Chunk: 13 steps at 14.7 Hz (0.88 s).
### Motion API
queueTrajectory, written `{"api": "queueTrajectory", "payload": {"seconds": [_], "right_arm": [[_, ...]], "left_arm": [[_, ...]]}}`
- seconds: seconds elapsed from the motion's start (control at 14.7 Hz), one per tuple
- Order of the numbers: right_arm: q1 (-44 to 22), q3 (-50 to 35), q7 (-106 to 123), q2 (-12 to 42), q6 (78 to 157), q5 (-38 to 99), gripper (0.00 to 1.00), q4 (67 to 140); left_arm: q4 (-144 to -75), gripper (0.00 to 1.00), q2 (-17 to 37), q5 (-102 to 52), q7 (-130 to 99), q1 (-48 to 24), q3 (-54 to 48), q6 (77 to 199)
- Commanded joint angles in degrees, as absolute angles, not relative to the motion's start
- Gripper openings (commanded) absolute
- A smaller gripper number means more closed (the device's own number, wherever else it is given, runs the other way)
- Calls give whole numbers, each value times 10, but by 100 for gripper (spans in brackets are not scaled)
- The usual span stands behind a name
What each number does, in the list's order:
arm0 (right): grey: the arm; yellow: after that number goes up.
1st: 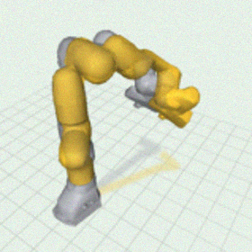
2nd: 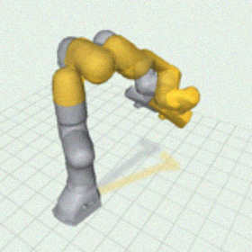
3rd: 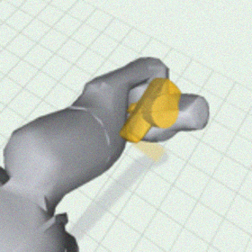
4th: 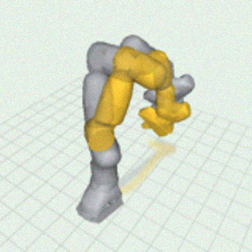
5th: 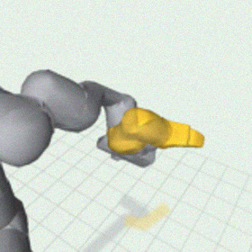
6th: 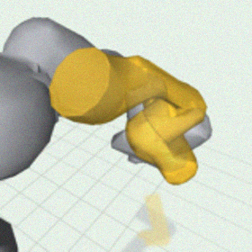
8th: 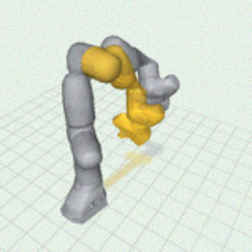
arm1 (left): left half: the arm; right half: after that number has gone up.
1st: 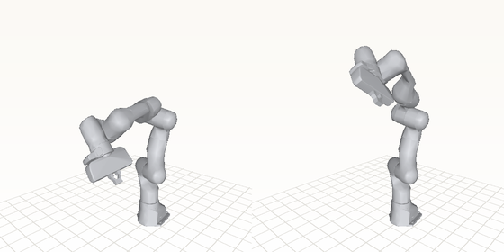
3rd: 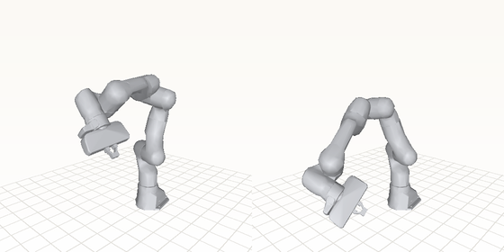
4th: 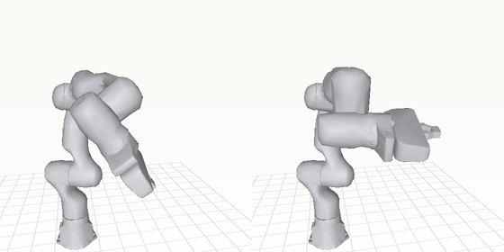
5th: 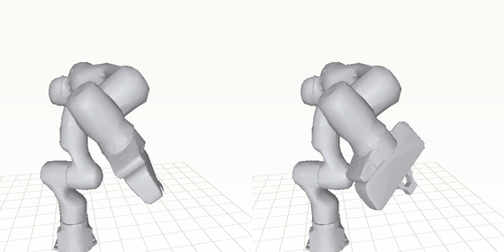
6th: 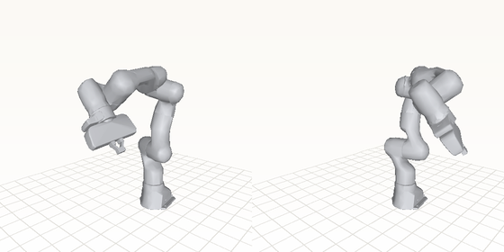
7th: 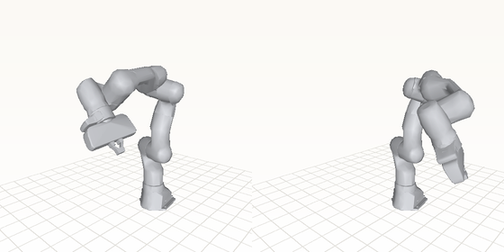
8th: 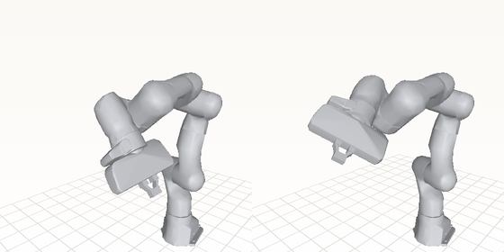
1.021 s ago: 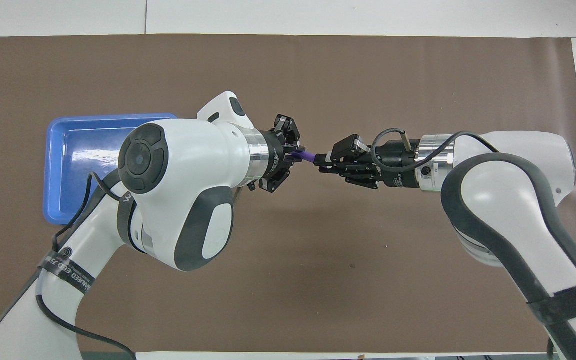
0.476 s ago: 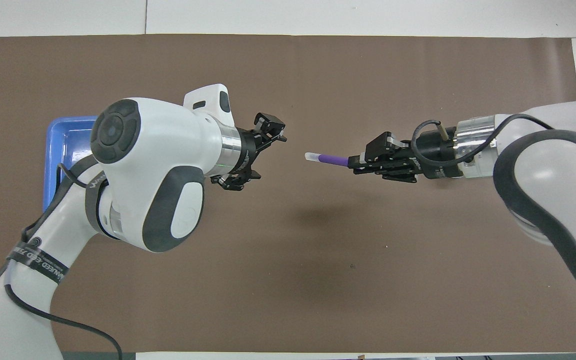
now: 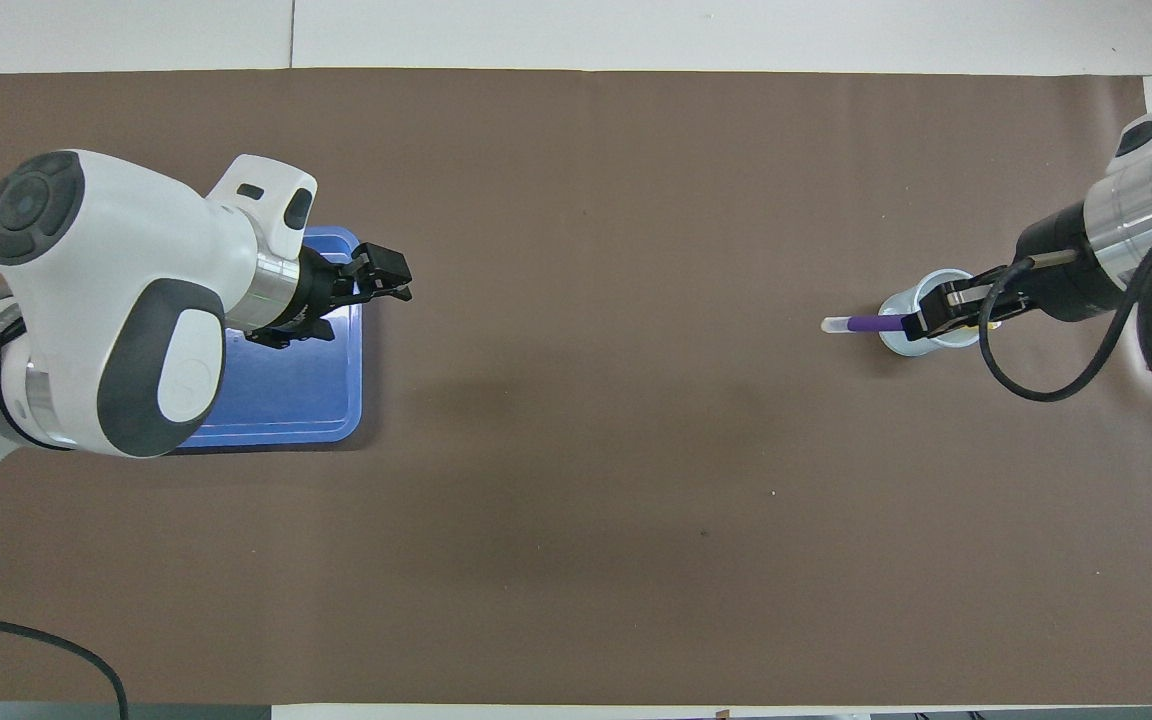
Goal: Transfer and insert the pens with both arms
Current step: 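Insert the purple pen into the cup while the left gripper withdraws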
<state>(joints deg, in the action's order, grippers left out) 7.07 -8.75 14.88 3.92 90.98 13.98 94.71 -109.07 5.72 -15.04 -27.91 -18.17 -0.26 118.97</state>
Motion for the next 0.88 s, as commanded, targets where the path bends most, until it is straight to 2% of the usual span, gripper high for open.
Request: {"api": "queueTrajectory", "payload": {"seconds": [0.0, 0.34, 0.48, 0.82], "right_arm": [[63, -96, 287, 61, 914, -3, 0, 915], [67, -94, 353, 24, 1015, -74, 0, 1025], [76, -94, 357, 11, 1061, -76, 0, 1073], [84, -94, 382, 9, 1089, -98, 0, 1105]], "left_arm": [[-1111, 100, 18, -131, -177, -133, -8, 1164], [-1095, 100, -18, -95, -46, -59, -7, 1090], [-1059, 100, -20, -69, -3, -38, -8, 1040], [-947, 100, -4, -38, 18, -22, -8, 935]]}}
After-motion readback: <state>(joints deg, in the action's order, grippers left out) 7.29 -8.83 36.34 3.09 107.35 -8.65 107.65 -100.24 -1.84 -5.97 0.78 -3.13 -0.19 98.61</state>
